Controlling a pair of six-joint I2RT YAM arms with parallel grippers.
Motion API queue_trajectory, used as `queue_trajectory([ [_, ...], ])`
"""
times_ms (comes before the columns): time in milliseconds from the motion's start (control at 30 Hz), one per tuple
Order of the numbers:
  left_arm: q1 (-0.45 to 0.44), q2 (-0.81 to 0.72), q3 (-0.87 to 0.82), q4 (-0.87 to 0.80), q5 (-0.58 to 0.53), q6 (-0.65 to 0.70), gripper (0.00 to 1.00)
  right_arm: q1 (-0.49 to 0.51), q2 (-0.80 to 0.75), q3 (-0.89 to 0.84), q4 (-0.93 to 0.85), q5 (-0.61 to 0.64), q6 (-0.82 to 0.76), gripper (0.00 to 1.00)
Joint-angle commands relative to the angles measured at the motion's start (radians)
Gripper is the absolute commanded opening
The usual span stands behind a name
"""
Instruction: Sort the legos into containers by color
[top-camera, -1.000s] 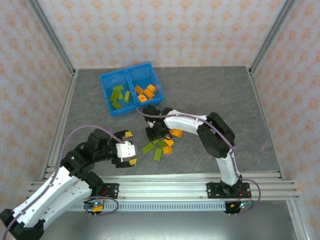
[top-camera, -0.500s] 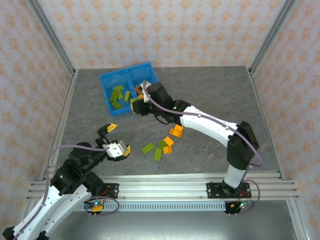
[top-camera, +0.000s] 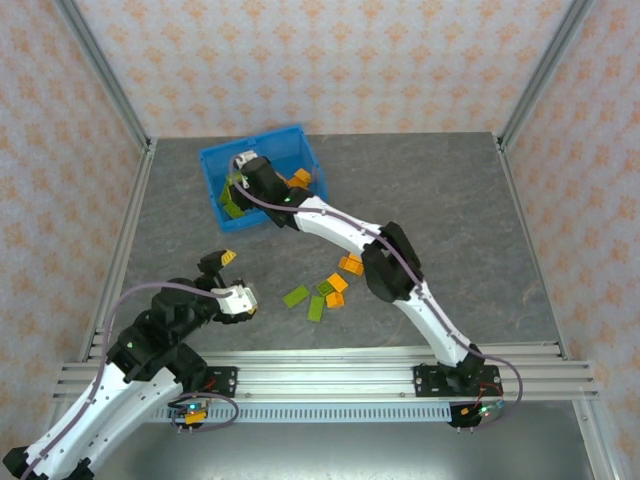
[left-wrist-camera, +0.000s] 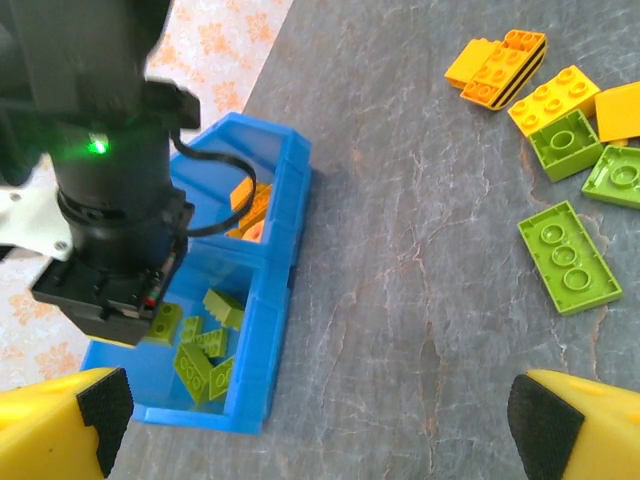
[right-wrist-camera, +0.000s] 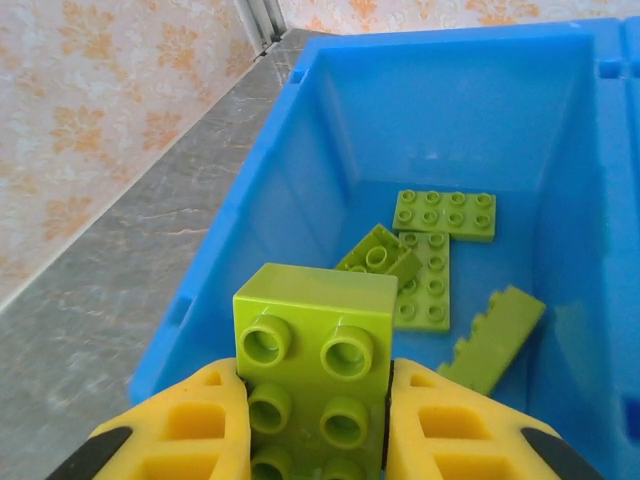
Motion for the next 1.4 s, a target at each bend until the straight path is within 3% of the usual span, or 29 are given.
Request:
queue_trajectory([
  [0, -0.006, 0.007, 0.02, -0.037, -0.038, 0.033, 1.0, 0.006, 0.119, 0.184, -0.12, 0.063, -0.051, 0.26],
  [167, -0.006, 0.034, 0.023, -0.039, -0.038, 0.041, 1.0, 0.006, 0.215, 0.319, -0.147, 0.06, -0.046, 0.3],
  [267, -0.005, 0.034, 0.02, -0.035, -0.048, 0.042, 1.0, 0.006, 0.207, 0.318, -0.149, 0.048, -0.035, 0.44],
  [400, -0.004, 0.034, 0.01, -0.02, -0.065, 0.045, 1.0, 0.006, 0.166, 0.314, -0.165, 0.035, -0.036, 0.51],
  [767, -0.003, 0.0, -0.045, 0.073, 0.002, 0.008, 1.0, -0.014, -0.078, 0.199, -0.192, -0.039, -0.008, 0.54],
  [900, -0.003, 0.03, -0.047, 0.123, 0.065, -0.064, 1.0, -0.061, -0.259, 0.019, -0.192, -0.097, 0.046, 0.56],
  [1067, -0.005, 0.151, 0.077, 0.164, 0.053, -0.231, 1.0, -0.114, -0.656, -0.482, -0.075, -0.109, 0.032, 0.6],
  [1233, -0.016, 0.344, 0.241, 0.279, -0.024, -0.678, 0.99, -0.124, -1.042, -0.945, -0.04, -0.013, -0.005, 0.67],
  [1367, -0.104, 0.582, 0.371, 0.255, -0.128, -0.922, 0.99, -0.124, -1.25, -1.138, -0.144, 0.058, 0.051, 0.7],
])
